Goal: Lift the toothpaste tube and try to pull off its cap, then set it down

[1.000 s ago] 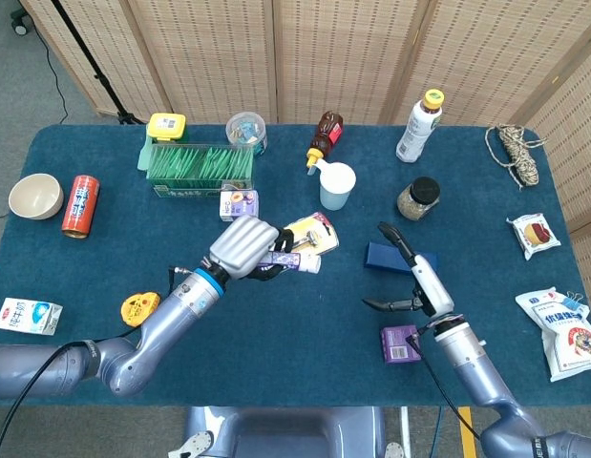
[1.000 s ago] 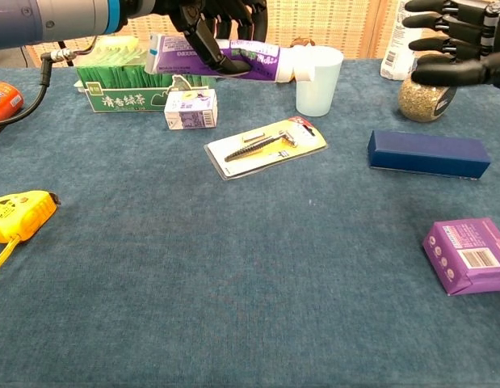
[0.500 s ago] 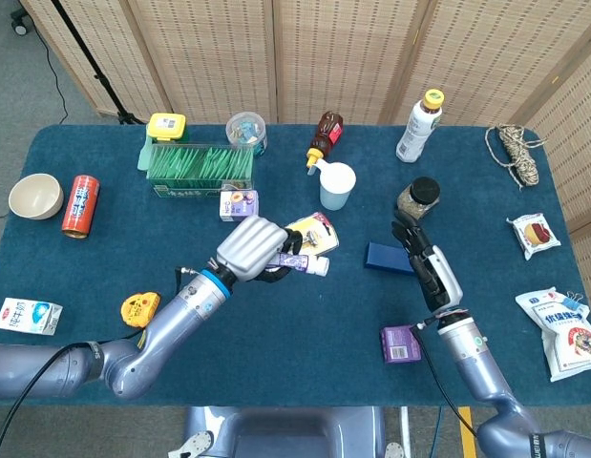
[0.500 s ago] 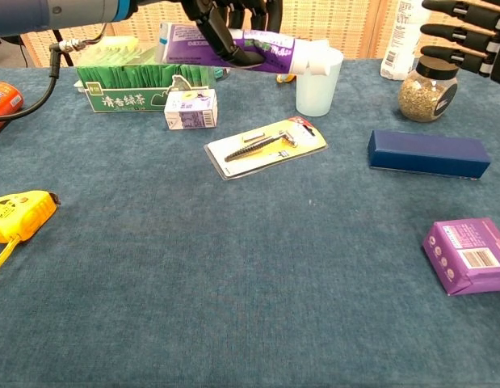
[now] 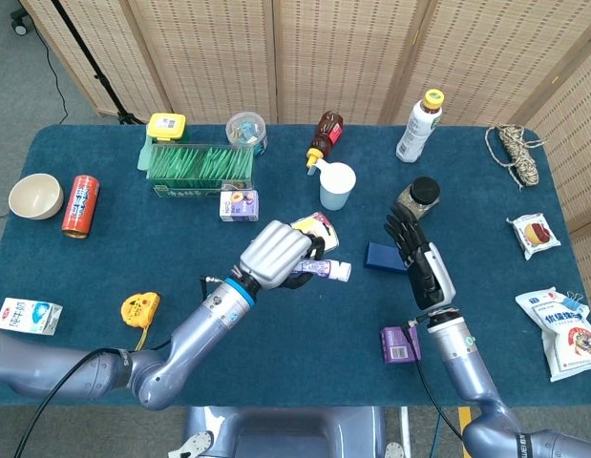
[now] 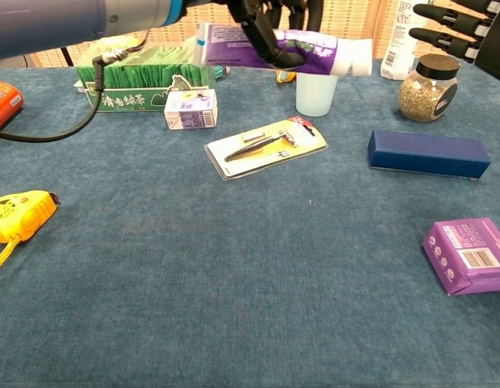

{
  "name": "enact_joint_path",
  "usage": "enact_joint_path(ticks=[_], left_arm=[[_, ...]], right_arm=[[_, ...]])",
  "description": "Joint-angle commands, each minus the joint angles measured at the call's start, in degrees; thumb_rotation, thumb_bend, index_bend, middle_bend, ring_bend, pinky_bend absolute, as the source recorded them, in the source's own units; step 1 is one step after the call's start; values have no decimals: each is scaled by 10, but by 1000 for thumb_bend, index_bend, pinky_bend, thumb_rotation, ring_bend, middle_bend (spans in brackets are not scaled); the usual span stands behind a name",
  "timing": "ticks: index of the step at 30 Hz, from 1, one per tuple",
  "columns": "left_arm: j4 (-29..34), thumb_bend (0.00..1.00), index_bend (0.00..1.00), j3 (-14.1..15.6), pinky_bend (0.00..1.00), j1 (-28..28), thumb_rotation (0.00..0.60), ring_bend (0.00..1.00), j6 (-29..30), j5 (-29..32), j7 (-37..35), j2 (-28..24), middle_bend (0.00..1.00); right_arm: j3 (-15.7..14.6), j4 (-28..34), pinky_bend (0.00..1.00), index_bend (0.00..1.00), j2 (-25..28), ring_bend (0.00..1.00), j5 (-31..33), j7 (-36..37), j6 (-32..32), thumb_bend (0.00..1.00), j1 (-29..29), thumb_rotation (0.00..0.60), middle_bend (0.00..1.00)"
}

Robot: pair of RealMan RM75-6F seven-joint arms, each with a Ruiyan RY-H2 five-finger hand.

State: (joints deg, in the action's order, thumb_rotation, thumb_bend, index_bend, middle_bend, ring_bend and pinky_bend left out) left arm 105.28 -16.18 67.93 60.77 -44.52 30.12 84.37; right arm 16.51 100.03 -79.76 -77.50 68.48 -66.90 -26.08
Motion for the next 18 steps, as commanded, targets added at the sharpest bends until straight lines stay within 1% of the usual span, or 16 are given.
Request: enact_joint_path(ticks=[1, 10, 18], left_arm=[[-2, 448, 724, -7, 562, 7, 600, 592, 7, 10, 9, 11, 634], [-10, 448, 724, -22, 562, 25, 600, 592, 20, 37, 35, 36, 634], [-16, 448, 724, -26, 562, 35, 600, 592, 31, 53, 55, 53, 634]], right_arm=[[1, 0, 0, 0, -6, 0, 2, -5, 2, 0, -2, 162, 0], [9, 3, 0, 0, -31, 0, 19, -31, 1, 0, -5, 162, 0], [29, -1, 0, 0, -71, 0, 58, -90, -15, 0, -10, 161, 0]])
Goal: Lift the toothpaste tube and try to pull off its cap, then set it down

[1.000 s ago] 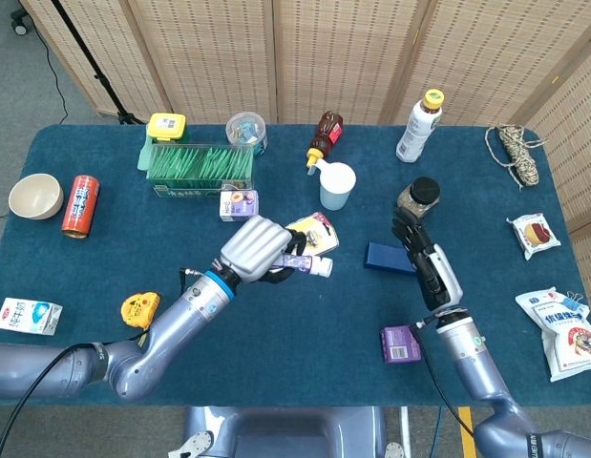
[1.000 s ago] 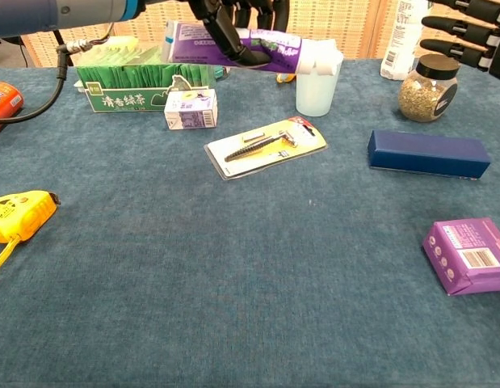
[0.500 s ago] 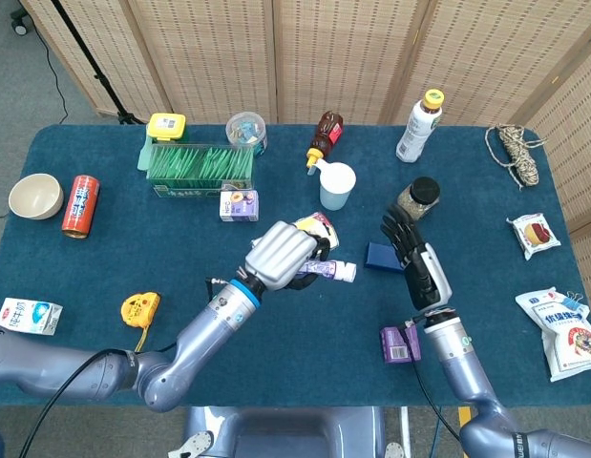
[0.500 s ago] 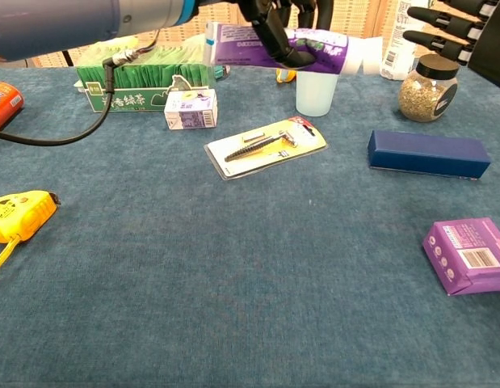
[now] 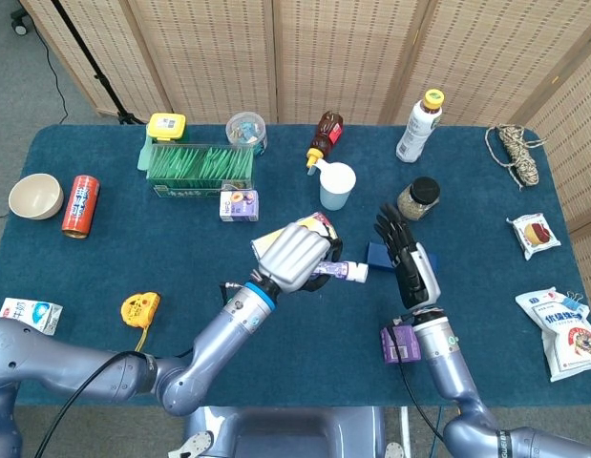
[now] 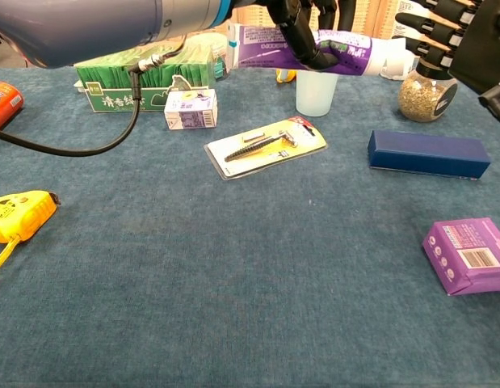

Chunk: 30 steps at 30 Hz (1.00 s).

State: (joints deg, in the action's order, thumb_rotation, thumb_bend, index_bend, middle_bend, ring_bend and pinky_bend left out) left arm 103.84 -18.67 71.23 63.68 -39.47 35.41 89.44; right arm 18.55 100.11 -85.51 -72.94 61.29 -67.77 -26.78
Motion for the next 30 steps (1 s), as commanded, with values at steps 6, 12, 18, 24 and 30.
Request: enact_joint_path(ticks=[6, 12, 18, 24, 30], left_arm=[[-3, 448, 724, -2, 562, 2, 600, 592, 6, 9, 7, 5, 634], [-6, 448, 724, -3, 562, 1, 600, 592, 11, 9, 11, 8, 634], [-10, 449, 724, -2, 562, -1, 600, 592, 13, 11, 12, 11, 634], [-11, 448, 724, -3, 562, -4, 600, 592, 13, 10, 11, 10, 634], [-13, 448, 724, -3, 562, -6, 600, 593, 15, 8, 11, 12, 635]], right_arm=[[24, -5, 0, 0, -44, 0, 33, -56, -12, 0, -12, 164, 0], [36, -10, 0, 0, -71, 0, 44, -89, -20, 0, -18, 158, 0], [46, -14, 0, 0, -93, 0, 50, -114, -19, 0, -28, 156, 0], [51, -20, 0, 0, -109, 0, 54, -123, -15, 0, -33, 155, 0], [55, -22, 0, 0, -124, 0, 53, -130, -12, 0, -36, 153, 0]])
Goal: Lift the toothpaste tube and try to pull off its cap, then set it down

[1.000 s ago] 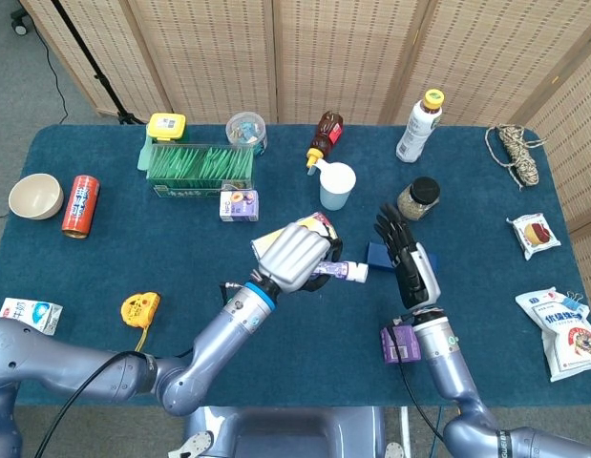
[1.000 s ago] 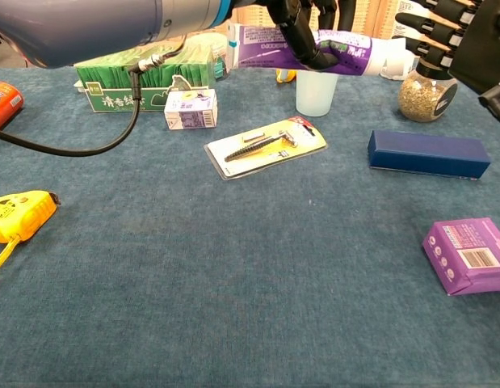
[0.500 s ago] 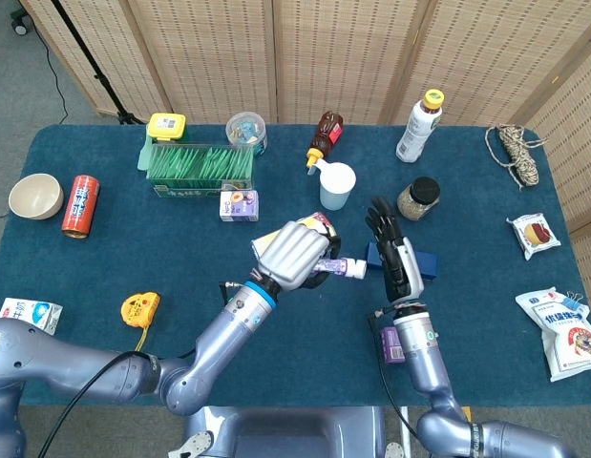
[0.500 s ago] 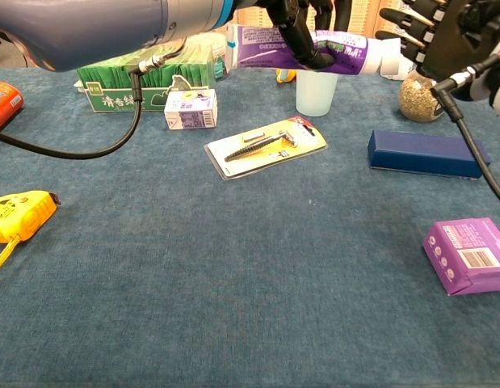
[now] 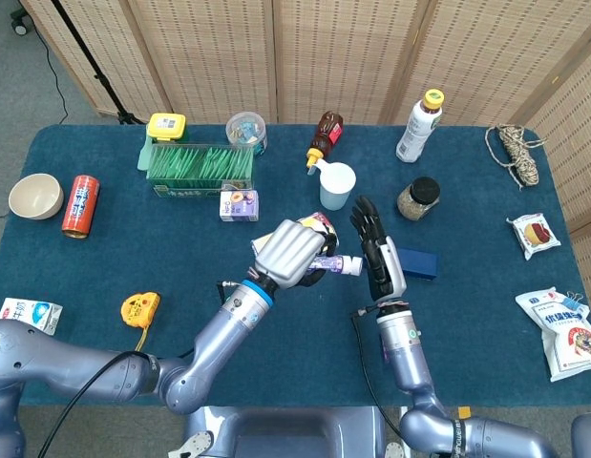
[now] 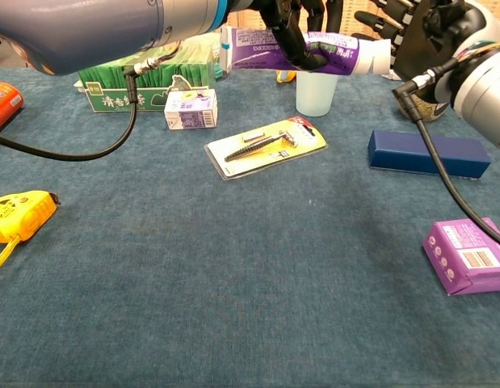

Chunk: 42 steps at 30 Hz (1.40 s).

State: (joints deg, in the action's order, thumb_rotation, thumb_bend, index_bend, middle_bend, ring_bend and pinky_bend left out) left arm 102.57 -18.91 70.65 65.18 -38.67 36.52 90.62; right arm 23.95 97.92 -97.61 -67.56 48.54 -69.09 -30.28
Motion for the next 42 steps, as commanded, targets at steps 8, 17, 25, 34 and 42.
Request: enact_joint_path(ticks=[8, 17, 25, 34, 42], left_arm=[[-1, 448, 725, -2, 562, -1, 600, 594, 1, -1, 2, 4, 635], [2, 449, 726, -5, 562, 1, 600, 595, 2, 4, 8, 10, 636], [-4, 448, 738, -4, 561, -2, 600, 598, 6, -7, 0, 18, 645], [-10, 448, 741, -1, 562, -13, 600, 599, 2, -33, -20, 19, 648], [-16, 448, 741, 7, 562, -23, 600, 599, -3, -58, -36, 19, 649]], right_arm=[[5, -5, 0, 0, -19, 0, -1, -13, 2, 0, -4, 154, 0], [11, -8, 0, 0, -27, 0, -5, -15, 8, 0, -6, 155, 0], [16, -10, 0, 0, -33, 0, -8, -2, 8, 0, -3, 154, 0], [19, -12, 0, 0, -29, 0, -11, 9, 13, 0, 2, 155, 0], [20, -14, 0, 0, -28, 0, -13, 20, 21, 0, 3, 156, 0]])
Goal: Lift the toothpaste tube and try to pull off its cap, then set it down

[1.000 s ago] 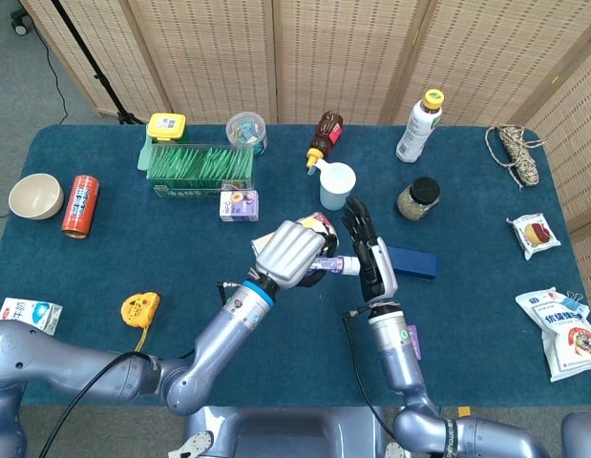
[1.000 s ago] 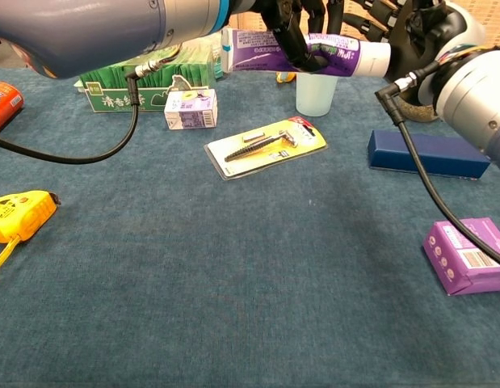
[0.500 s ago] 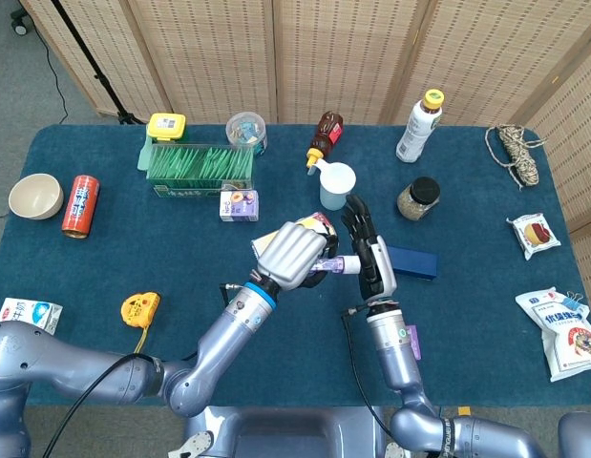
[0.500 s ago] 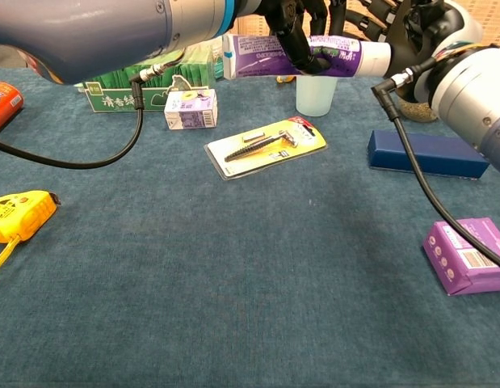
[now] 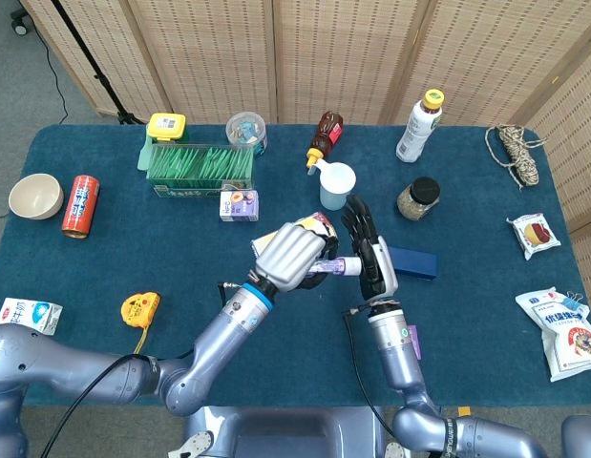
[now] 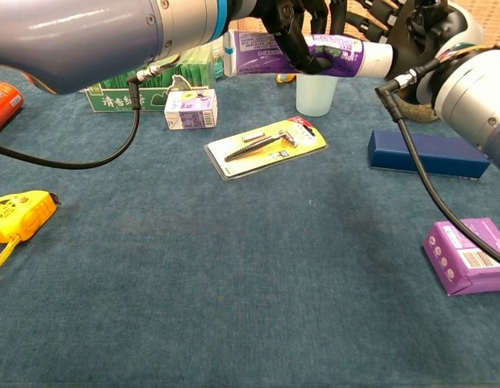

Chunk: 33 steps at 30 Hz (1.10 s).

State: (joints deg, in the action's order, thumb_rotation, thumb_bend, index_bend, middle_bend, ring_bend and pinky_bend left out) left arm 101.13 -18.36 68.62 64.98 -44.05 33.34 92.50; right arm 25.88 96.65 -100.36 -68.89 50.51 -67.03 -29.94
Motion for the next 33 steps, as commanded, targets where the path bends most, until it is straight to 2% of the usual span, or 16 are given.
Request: enact_joint_path(ticks=[1, 13, 33], left_arm=[[-2, 448, 741, 2, 562, -4, 600, 599, -2, -7, -6, 0, 649], [-13, 448, 741, 8, 562, -16, 600, 598, -5, -35, -18, 3, 649], [-17, 448, 741, -2, 562, -21, 600, 599, -5, -48, -17, 14, 649]], right_arm=[[1, -2, 0, 0, -1, 0, 1, 1, 1, 0, 0, 155, 0], [4, -3, 0, 0, -2, 0, 0, 3, 3, 0, 2, 155, 0], [6, -1, 0, 0, -1, 0, -1, 10, 9, 0, 4, 155, 0]])
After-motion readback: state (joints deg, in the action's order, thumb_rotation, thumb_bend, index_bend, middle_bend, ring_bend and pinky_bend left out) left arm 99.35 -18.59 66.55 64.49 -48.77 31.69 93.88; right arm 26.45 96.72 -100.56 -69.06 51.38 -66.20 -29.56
